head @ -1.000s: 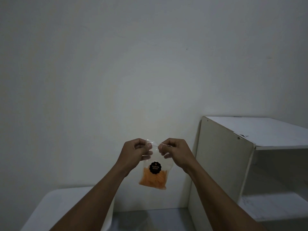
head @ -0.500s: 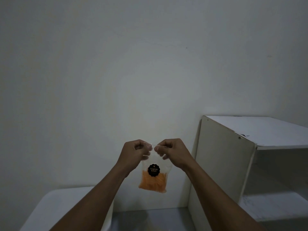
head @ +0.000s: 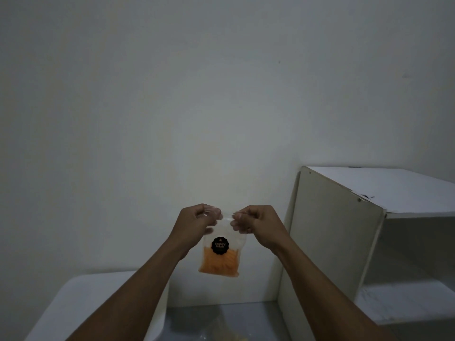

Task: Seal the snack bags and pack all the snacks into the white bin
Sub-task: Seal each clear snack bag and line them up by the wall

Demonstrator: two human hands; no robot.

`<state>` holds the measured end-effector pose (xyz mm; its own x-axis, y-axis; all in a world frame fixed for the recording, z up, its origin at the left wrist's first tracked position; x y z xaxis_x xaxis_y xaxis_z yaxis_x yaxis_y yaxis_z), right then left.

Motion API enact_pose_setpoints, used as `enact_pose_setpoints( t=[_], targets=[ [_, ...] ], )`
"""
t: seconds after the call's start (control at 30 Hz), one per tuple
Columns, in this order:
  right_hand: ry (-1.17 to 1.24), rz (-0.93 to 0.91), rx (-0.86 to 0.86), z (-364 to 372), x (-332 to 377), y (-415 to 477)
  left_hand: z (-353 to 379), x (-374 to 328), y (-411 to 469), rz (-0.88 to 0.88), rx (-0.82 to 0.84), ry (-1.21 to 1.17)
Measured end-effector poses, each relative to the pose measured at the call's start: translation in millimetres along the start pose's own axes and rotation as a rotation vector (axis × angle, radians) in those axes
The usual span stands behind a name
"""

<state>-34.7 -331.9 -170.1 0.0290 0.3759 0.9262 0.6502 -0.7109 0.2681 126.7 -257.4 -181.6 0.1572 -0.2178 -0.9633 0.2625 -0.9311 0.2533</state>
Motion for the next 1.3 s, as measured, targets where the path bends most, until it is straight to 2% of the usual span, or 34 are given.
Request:
enact_pose_setpoints(
  t=[0.17, 0.37, 0.47, 0.6, 0.8, 1.03, 1.1, 1.23, 1.3],
  targets=[
    [0.064, 0.053, 0.05, 6, -7, 0, -8, -3, 3, 0.049, -0.055, 0.141],
    [-0.047, 0.017, 0.031, 7, 0, 1, -5, 4, 3, 0.026, -0.067, 0.14],
    [-0.072, 0.016, -0.018, 3, 0, 0, -12, 3, 1, 0.002, -0.182, 0.195],
    [-0.2, 0.025, -0.096, 4, -5, -4, -21, 3, -9, -0.144, -0.348, 0.308],
    [-0.424, -0.04, -0.15, 13, -2, -11, 6, 29, -6, -0.326, -0.191, -0.186],
    [-0.613, -0.112, -0.139, 17, 7, -15, 12, 27, -6, -0.366, -0.142, -0.23],
    [-0.561, -0.082, -0.126, 17, 4, -16, 12, 28, -6, -0.372, -0.121, -0.234],
    [-0.165, 0.056, -0.073, 19, -9, -15, 12, 21, -3, -0.285, -0.047, -0.101],
    [-0.057, 0.101, -0.046, 19, -11, -13, 14, 17, -2, -0.249, -0.01, -0.034]
  ],
)
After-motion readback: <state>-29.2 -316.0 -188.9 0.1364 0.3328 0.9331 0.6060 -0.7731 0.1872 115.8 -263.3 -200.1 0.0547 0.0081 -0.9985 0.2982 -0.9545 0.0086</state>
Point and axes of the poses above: each hand's wrist, its own y-axis towards the middle knuckle, its own z-axis out of the palm, x = y × z, the point moved 10 cm from there along y, towards the middle knuckle, and after that the axes turned 9 degrees about x, right-handed, at the moved point
